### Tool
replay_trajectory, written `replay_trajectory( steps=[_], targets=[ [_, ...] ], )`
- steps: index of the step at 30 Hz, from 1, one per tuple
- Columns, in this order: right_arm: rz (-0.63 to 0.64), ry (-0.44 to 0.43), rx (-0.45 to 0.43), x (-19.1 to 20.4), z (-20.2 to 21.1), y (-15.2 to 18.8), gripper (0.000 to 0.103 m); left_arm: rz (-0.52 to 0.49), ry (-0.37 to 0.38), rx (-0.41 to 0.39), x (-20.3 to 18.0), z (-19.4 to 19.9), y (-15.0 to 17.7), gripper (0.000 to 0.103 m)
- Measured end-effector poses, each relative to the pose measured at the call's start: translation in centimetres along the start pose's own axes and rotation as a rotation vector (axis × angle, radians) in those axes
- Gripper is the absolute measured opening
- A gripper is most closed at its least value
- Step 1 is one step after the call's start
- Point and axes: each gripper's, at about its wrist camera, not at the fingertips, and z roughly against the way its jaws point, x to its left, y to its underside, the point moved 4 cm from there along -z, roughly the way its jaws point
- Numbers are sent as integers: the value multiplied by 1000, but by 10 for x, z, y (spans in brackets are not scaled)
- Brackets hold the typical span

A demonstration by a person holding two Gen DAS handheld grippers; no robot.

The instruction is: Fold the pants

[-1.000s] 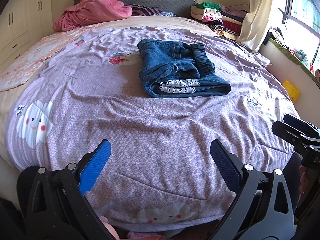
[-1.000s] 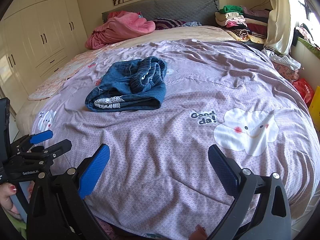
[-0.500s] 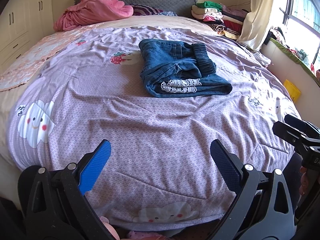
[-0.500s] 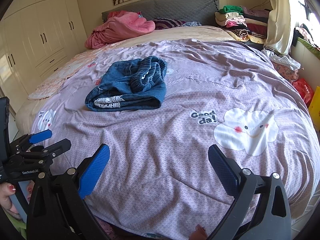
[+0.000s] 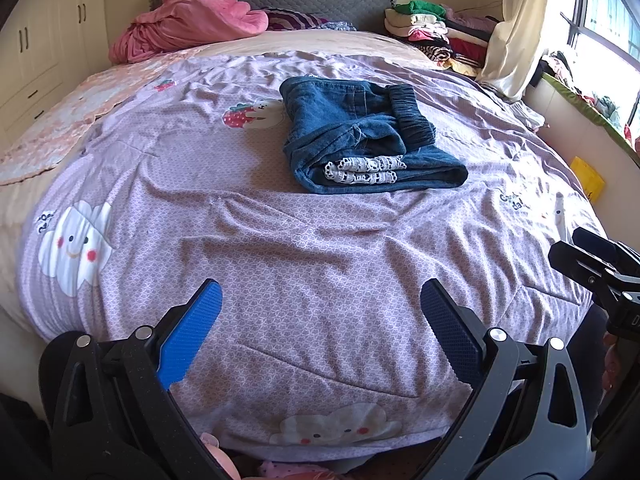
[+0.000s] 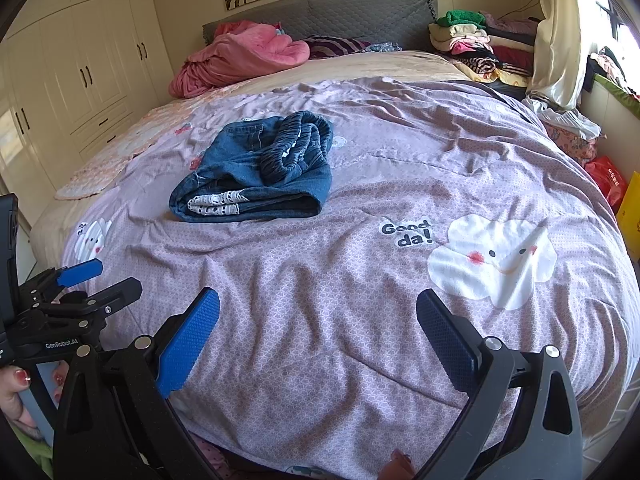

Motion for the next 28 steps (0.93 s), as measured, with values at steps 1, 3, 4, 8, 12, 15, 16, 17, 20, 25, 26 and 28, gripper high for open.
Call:
replay_trajectory(
  steps=[1, 3, 4, 8, 12, 15, 16, 17, 20, 25, 26, 28],
  targets=[
    [-1, 2, -2, 0, 0, 1, 98, -1, -1, 1, 1, 0, 0, 93],
    [-2, 3, -1, -1, 1, 1, 98, 0, 1, 1, 1, 0, 1, 93],
    [-4, 4, -1, -2, 2, 1, 98, -1, 0, 1, 0, -1, 0, 93],
    [-5, 8, 2, -3, 0, 2, 98, -3, 9, 7, 0, -3, 3, 93],
    [-11, 15, 11, -5, -4, 3, 98, -2, -4, 18, 2, -5, 3, 93],
    [-17, 24, 18, -9, -7, 4, 98, 2, -11, 22, 5, -7, 1, 93],
    [-22, 27, 19, -10, -9, 4, 98, 14, -1, 19, 8, -6, 0, 93],
    [-27, 32, 19, -13, -10, 4, 98, 20, 18, 9, 12, -5, -2, 93],
    [-58, 64, 18, -31, -12, 2, 98, 47, 20, -21, 26, -2, -16, 93],
    [-154, 199, -13, -111, -12, -21, 98, 87, -143, -1, 95, -34, -62, 93],
    [-170, 239, -22, -131, -13, -27, 98, 93, -197, 9, 115, -49, -74, 93],
    [-209, 340, -6, -183, -21, -44, 98, 95, -281, 34, 148, -76, -95, 93]
  ],
)
